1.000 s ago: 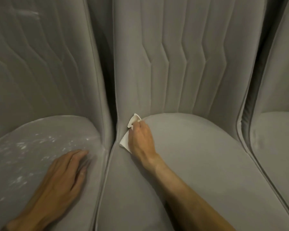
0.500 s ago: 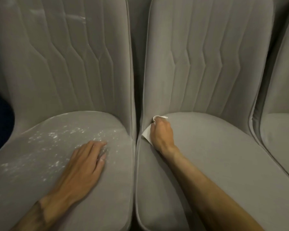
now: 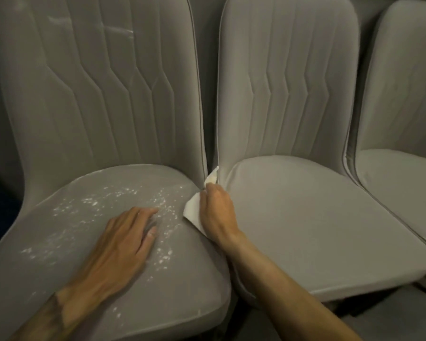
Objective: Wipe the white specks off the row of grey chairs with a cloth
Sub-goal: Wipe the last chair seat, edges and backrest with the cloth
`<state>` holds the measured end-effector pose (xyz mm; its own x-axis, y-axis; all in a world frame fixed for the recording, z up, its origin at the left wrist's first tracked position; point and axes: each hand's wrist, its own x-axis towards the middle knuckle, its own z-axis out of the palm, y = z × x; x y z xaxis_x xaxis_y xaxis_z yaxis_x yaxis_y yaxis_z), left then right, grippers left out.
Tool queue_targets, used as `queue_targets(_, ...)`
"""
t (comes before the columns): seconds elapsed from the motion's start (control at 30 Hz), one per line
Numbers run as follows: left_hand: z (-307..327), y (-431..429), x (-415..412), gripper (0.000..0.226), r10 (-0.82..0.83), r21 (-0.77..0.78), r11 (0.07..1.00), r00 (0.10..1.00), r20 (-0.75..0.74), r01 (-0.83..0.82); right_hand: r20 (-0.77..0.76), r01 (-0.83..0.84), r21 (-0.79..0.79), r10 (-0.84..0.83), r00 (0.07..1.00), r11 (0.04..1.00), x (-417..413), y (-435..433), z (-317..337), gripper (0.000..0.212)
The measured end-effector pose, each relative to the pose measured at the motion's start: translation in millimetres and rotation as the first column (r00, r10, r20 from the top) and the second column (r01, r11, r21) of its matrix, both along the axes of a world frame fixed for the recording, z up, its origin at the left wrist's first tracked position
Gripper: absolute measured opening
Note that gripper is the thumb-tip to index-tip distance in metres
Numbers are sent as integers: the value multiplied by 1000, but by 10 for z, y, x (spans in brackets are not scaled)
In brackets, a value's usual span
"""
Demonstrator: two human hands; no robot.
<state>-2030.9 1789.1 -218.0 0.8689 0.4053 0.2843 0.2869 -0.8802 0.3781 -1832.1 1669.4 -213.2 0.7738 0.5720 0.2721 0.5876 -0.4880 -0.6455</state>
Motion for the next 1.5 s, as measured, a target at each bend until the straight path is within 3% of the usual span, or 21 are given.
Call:
queue_targets(0.13, -19, 236, -164, 40, -6, 16, 1000, 1000, -15, 6, 68, -87, 47, 84, 994, 995, -476, -17, -46, 28)
queue_targets(0.27, 21, 461, -259, 40, -11, 60, 998, 998, -68, 15, 167, -126, -215, 163, 972, 968, -487, -30, -83, 33)
queue_targets(0.4, 57, 773, -475, 56, 22, 67, 998, 992, -126, -14, 181, -14, -225, 56, 982, 974, -443, -12, -14, 34)
queue_targets(0.53, 91, 1159, -709, 60, 49, 54, 998, 980, -195, -39, 224, -150, -285, 218, 950, 947, -886, 29, -77, 39)
queue_targets(0.67, 93, 1449, -901, 61, 44, 77, 997, 973, -225, -27, 185, -95, -357, 170, 968, 929, -815, 35, 42, 38)
queue_targets(0.87, -6, 1584, -1110, 60, 100, -37, 994, 980, -173, -108, 227, 92, -395, 0, 974, 914, -859, 461, -60, 47)
queue_targets(1.0, -84, 1566, -1106, 63, 129, -96, 985, 984, -125, -142, 255, -38, -371, 142, 956, 928, -880, 447, -106, 45)
queue_targets(1.07, -71, 1556, -1105, 67, 143, -142, 977, 982, -128, -160, 231, -84, -431, 200, 952, 898, -648, 393, -19, 42)
queue_targets(1.2, -72, 1535, -1091, 67, 165, -120, 976, 978, -129, -180, 236, 21, -393, 79, 969, 919, -420, 692, 29, 37)
queue_targets(1.37, -77, 1544, -1089, 66, 164, -111, 978, 980, -112, -177, 216, -213, -421, 325, 921, 882, -813, 892, -111, 53)
queue_targets(1.5, -92, 1549, -1085, 67, 164, -128, 976, 980, -113, -178, 211, -153, -420, 260, 942, 894, -495, 760, 53, 47)
